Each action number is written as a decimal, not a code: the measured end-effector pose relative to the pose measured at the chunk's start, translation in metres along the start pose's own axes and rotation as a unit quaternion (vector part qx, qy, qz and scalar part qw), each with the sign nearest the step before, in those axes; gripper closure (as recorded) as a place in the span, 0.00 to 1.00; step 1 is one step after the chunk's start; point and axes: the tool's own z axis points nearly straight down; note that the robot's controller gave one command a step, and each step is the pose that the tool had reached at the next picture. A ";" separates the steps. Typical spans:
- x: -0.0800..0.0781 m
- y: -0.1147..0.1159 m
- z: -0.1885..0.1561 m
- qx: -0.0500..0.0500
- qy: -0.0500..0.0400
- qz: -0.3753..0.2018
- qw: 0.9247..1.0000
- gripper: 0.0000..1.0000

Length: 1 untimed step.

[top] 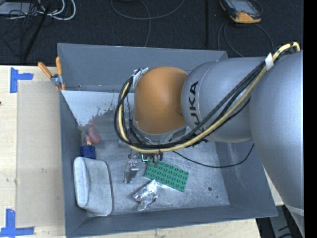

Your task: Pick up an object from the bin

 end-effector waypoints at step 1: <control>0.068 -0.079 0.060 0.001 0.000 -0.115 0.993 0.00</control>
Offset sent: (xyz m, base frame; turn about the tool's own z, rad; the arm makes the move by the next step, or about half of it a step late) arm -0.0663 -0.0763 -0.0568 -0.2343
